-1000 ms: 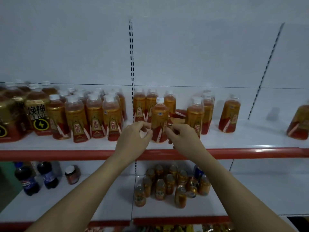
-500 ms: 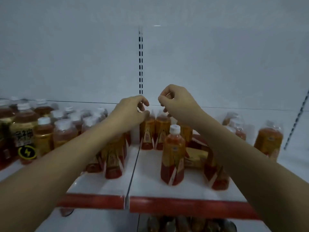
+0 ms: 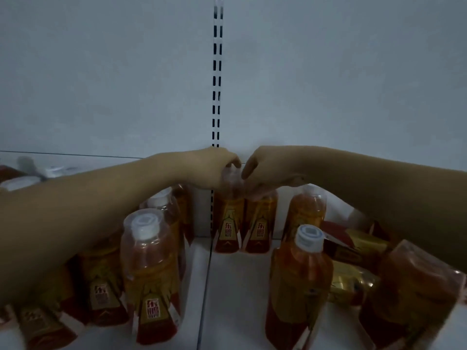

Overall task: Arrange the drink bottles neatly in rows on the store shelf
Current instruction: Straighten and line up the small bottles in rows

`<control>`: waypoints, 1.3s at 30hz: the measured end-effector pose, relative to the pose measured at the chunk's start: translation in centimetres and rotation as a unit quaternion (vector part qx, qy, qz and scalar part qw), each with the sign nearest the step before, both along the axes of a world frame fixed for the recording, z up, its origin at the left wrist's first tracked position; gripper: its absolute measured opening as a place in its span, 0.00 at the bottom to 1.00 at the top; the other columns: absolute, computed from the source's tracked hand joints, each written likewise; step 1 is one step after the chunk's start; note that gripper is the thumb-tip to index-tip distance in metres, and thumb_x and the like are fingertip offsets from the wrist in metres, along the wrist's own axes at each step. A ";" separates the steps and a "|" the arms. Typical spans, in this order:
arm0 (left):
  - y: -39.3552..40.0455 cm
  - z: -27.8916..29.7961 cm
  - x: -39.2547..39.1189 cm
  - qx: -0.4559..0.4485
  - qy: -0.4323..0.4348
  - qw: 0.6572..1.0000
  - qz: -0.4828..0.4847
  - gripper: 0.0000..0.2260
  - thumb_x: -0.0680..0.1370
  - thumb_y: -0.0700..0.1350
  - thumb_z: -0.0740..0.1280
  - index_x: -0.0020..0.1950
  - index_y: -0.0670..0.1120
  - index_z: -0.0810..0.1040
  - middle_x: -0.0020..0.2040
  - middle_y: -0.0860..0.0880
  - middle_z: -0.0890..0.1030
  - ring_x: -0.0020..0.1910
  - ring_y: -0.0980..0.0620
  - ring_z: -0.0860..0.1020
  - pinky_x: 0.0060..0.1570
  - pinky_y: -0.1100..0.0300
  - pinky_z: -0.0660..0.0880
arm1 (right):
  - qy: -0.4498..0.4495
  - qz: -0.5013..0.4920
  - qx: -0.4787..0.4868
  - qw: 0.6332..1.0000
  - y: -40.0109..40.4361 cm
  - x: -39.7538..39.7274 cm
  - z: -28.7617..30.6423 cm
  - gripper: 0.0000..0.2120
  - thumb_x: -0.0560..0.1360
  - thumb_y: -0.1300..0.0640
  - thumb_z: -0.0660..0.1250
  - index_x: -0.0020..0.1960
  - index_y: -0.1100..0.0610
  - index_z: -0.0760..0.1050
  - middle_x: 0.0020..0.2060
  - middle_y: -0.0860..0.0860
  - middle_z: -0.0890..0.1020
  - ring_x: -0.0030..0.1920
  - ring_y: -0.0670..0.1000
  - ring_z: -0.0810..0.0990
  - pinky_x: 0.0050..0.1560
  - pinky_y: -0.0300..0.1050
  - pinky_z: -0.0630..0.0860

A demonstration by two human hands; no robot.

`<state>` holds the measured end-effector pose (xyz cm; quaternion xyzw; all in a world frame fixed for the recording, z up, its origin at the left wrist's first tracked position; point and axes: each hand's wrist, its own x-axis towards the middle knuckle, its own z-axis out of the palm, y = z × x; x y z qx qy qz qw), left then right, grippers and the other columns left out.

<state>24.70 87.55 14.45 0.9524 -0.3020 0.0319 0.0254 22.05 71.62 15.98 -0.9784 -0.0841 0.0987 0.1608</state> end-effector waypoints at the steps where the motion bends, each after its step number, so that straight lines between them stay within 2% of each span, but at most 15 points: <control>1: -0.4 -0.1 0.4 0.003 -0.004 1.000 -0.004 0.32 0.71 0.52 0.77 0.71 0.47 0.70 0.59 0.51 0.75 0.57 0.50 0.75 0.55 0.57 0.72 | -0.006 0.001 -0.009 1.000 0.1 0.1 0.1 0.20 0.70 0.56 0.73 0.60 0.64 0.81 0.56 0.61 0.85 0.59 0.60 0.84 0.61 0.65 0.79; 5: -1.0 -0.6 0.9 -0.023 -0.005 1.000 -0.002 0.29 0.66 0.50 0.80 0.64 0.47 0.74 0.50 0.52 0.77 0.49 0.50 0.77 0.48 0.54 0.76 | 0.008 0.010 0.000 1.000 -0.1 0.0 0.5 0.21 0.72 0.57 0.73 0.63 0.65 0.80 0.55 0.61 0.85 0.58 0.60 0.84 0.64 0.63 0.76; 8: -1.4 -0.7 0.3 0.004 0.018 1.000 0.005 0.34 0.66 0.47 0.80 0.67 0.48 0.69 0.51 0.51 0.77 0.49 0.50 0.76 0.48 0.55 0.74 | 0.027 0.022 0.043 0.998 -0.5 -0.2 0.2 0.18 0.74 0.60 0.71 0.61 0.68 0.79 0.52 0.62 0.86 0.54 0.61 0.86 0.64 0.63 0.77; 12: -1.7 -0.6 -0.3 0.010 0.024 0.999 0.031 0.35 0.68 0.46 0.80 0.70 0.48 0.66 0.43 0.59 0.68 0.47 0.54 0.72 0.46 0.60 0.68 | 0.032 0.050 0.064 0.996 -0.1 -0.5 -0.6 0.13 0.75 0.65 0.70 0.57 0.70 0.78 0.59 0.69 0.80 0.59 0.67 0.82 0.62 0.69 0.77; 14: -1.6 -0.7 -0.2 0.006 0.032 0.998 0.045 0.35 0.68 0.47 0.80 0.69 0.49 0.66 0.43 0.59 0.69 0.44 0.55 0.73 0.45 0.58 0.70 | 0.027 0.055 0.068 0.996 0.3 -1.1 -1.3 0.10 0.75 0.66 0.71 0.55 0.68 0.78 0.57 0.67 0.82 0.57 0.65 0.84 0.63 0.63 0.78; 17: -1.1 -0.8 -0.3 0.014 0.037 0.998 0.054 0.30 0.69 0.47 0.80 0.63 0.48 0.66 0.48 0.50 0.76 0.46 0.50 0.76 0.48 0.51 0.76 | -0.021 0.077 0.009 0.997 0.9 -1.6 -2.1 0.15 0.77 0.58 0.73 0.61 0.62 0.77 0.53 0.58 0.82 0.56 0.59 0.83 0.60 0.53 0.80; 20: -0.6 -0.7 -0.5 0.011 0.043 0.997 0.069 0.26 0.72 0.42 0.76 0.62 0.46 0.65 0.49 0.45 0.78 0.47 0.46 0.78 0.48 0.46 0.78 | 0.029 0.083 0.090 0.992 1.4 -1.3 -3.4 0.10 0.76 0.65 0.72 0.55 0.61 0.75 0.54 0.59 0.82 0.56 0.59 0.85 0.57 0.53 0.83; 24: 0.1 -0.5 -0.4 0.013 0.043 0.996 0.072 0.22 0.74 0.36 0.68 0.64 0.47 0.65 0.45 0.45 0.78 0.43 0.44 0.78 0.37 0.48 0.76 | 0.084 0.043 0.212 0.973 2.6 -0.1 -5.1 0.14 0.76 0.69 0.71 0.60 0.63 0.74 0.57 0.61 0.80 0.51 0.59 0.87 0.52 0.53 0.85; 26: 0.8 -0.5 -0.1 0.021 0.043 0.996 0.076 0.23 0.73 0.40 0.72 0.63 0.49 0.65 0.45 0.47 0.77 0.43 0.47 0.77 0.39 0.49 0.77 | 0.061 0.054 0.223 0.971 2.9 0.1 -5.7 0.12 0.76 0.68 0.72 0.58 0.63 0.75 0.51 0.55 0.81 0.48 0.55 0.87 0.48 0.43 0.85; 28: 1.5 -0.4 0.2 0.035 0.043 0.995 0.078 0.26 0.70 0.46 0.77 0.60 0.51 0.65 0.47 0.48 0.77 0.45 0.48 0.77 0.43 0.49 0.78 | -0.015 0.082 0.142 0.986 3.4 -0.1 -5.4 0.11 0.76 0.64 0.73 0.55 0.60 0.75 0.42 0.47 0.77 0.40 0.44 0.80 0.36 0.22 0.74; 29: 1.9 -0.4 0.3 0.039 0.044 0.995 0.079 0.28 0.69 0.49 0.79 0.60 0.51 0.65 0.47 0.48 0.76 0.45 0.49 0.76 0.43 0.50 0.77 | -0.045 0.092 0.121 0.987 3.6 -0.2 -5.3 0.11 0.76 0.62 0.74 0.56 0.58 0.75 0.39 0.45 0.74 0.38 0.42 0.75 0.30 0.21 0.68; 31: 2.4 -0.4 0.7 0.033 0.048 0.995 0.080 0.29 0.68 0.50 0.80 0.60 0.51 0.65 0.48 0.49 0.76 0.46 0.49 0.76 0.44 0.49 0.77 | -0.056 0.105 0.089 0.989 3.8 -0.1 -5.0 0.12 0.77 0.61 0.72 0.58 0.58 0.74 0.40 0.45 0.74 0.42 0.45 0.75 0.28 0.24 0.67; 36: 2.4 -0.9 1.2 0.054 0.004 0.997 0.050 0.33 0.67 0.52 0.79 0.65 0.52 0.65 0.53 0.49 0.73 0.49 0.48 0.75 0.50 0.47 0.79 | 0.034 0.060 0.094 0.993 3.8 -0.7 -3.5 0.06 0.79 0.67 0.68 0.46 0.58 0.74 0.48 0.55 0.79 0.37 0.42 0.81 0.31 0.29 0.77; 38: 2.2 -0.9 1.1 0.060 0.007 0.997 0.044 0.35 0.70 0.51 0.78 0.71 0.49 0.63 0.56 0.47 0.73 0.51 0.47 0.76 0.51 0.48 0.78 | 0.077 0.028 0.102 0.991 3.4 -1.1 -2.4 0.01 0.81 0.64 0.66 0.50 0.61 0.74 0.52 0.57 0.80 0.43 0.48 0.84 0.36 0.34 0.82; 39: 2.2 -1.0 1.0 0.063 0.009 0.997 0.044 0.36 0.71 0.51 0.76 0.73 0.48 0.62 0.58 0.46 0.74 0.52 0.46 0.75 0.54 0.47 0.77 | 0.084 0.017 0.099 0.991 3.2 -1.3 -1.9 0.05 0.82 0.61 0.66 0.55 0.64 0.74 0.53 0.58 0.81 0.45 0.51 0.86 0.37 0.36 0.83</control>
